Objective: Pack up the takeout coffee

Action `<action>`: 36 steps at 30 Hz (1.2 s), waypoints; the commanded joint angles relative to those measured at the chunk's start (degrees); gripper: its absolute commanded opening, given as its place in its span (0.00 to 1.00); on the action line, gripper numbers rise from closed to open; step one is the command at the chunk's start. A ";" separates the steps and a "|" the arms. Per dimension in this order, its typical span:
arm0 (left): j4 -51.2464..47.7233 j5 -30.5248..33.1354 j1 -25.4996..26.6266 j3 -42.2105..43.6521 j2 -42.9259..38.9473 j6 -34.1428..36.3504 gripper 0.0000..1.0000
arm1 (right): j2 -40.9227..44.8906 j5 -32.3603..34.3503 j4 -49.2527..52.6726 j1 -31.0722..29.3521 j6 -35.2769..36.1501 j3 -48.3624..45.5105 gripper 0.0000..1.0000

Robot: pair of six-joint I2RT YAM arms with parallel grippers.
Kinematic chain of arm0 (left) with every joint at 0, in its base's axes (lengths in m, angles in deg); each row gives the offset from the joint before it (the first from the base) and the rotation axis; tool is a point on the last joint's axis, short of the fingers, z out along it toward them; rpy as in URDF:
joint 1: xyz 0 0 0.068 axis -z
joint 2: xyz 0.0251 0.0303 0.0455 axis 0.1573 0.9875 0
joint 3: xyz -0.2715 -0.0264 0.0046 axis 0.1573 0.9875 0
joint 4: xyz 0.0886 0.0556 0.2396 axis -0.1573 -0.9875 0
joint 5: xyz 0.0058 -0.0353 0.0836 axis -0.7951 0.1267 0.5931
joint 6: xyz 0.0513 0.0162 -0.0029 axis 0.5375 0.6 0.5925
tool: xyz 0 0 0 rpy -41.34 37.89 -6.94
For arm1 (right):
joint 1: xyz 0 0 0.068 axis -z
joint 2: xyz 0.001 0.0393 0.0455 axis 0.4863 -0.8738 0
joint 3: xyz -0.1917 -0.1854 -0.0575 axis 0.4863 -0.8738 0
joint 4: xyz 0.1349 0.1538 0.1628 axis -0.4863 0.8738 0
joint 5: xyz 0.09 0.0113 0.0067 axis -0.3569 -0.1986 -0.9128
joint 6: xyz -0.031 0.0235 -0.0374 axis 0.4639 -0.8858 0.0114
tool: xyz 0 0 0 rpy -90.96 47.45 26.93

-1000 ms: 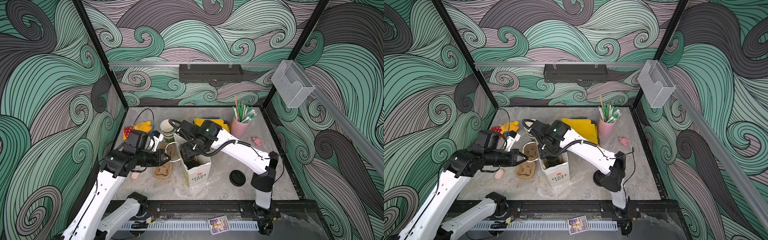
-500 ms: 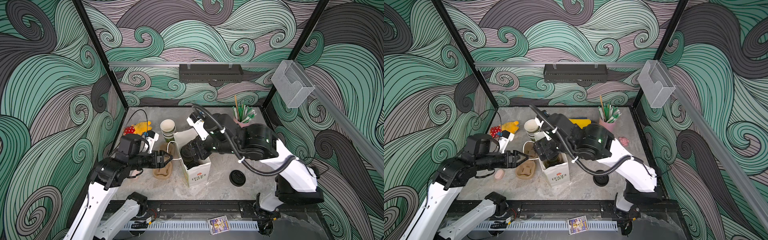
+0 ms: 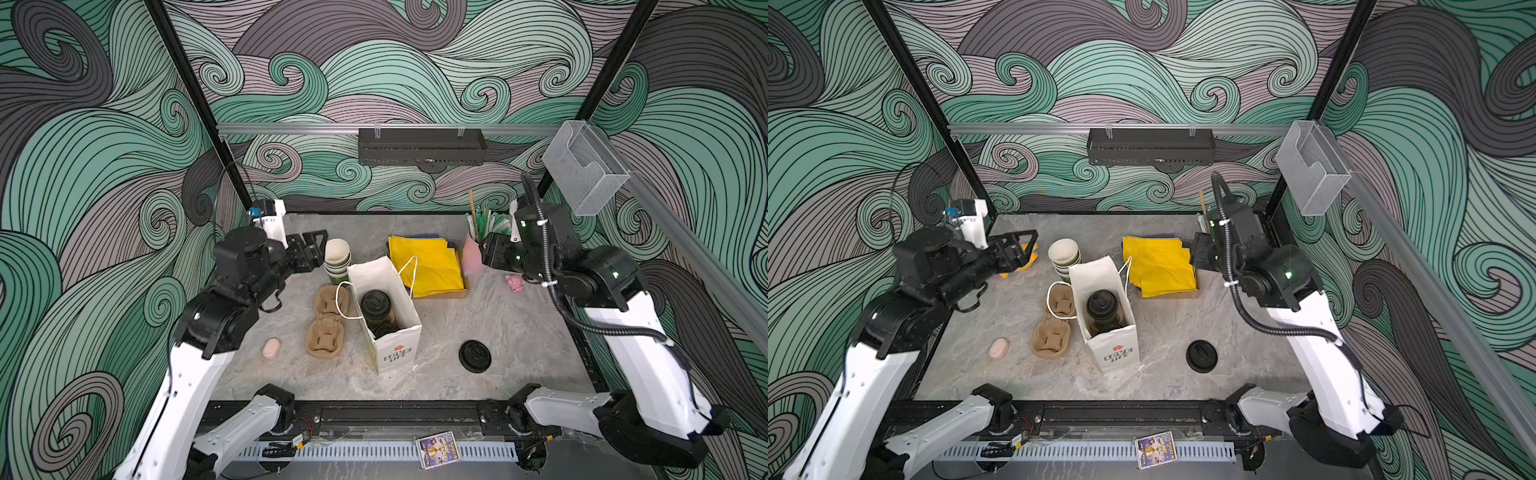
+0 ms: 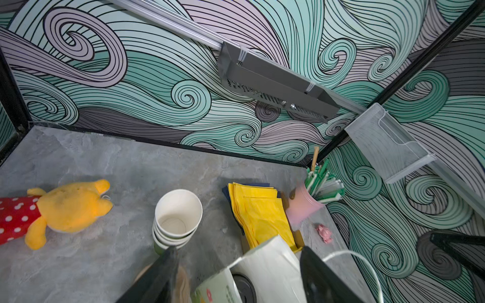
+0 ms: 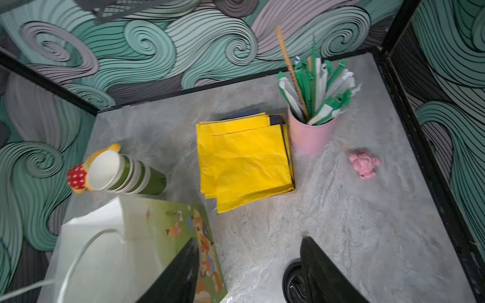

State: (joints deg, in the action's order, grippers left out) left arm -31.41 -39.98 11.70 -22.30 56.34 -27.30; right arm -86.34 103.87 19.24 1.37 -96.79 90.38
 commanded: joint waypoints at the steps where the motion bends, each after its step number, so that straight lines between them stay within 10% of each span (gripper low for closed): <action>1: 9.60 3.98 -0.19 -1.72 4.85 1.83 0.75 | -5.37 -6.51 0.01 5.75 4.21 1.10 0.62; 9: 13.78 3.40 -0.19 -2.59 13.26 0.30 0.75 | -23.50 -9.84 0.75 12.65 11.23 12.80 0.61; 21: 18.16 4.06 -0.21 -5.16 18.04 2.45 0.74 | -51.76 2.69 6.93 14.25 25.28 48.64 0.59; 36: 17.85 4.84 -0.21 -3.69 15.80 3.01 0.74 | -58.79 5.29 -5.65 14.63 35.51 46.65 0.52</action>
State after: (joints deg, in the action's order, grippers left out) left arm -13.88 -35.85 11.70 -25.90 73.96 -25.49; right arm -144.20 107.06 16.36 15.51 -64.16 136.85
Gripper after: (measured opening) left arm 0.737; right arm 0.521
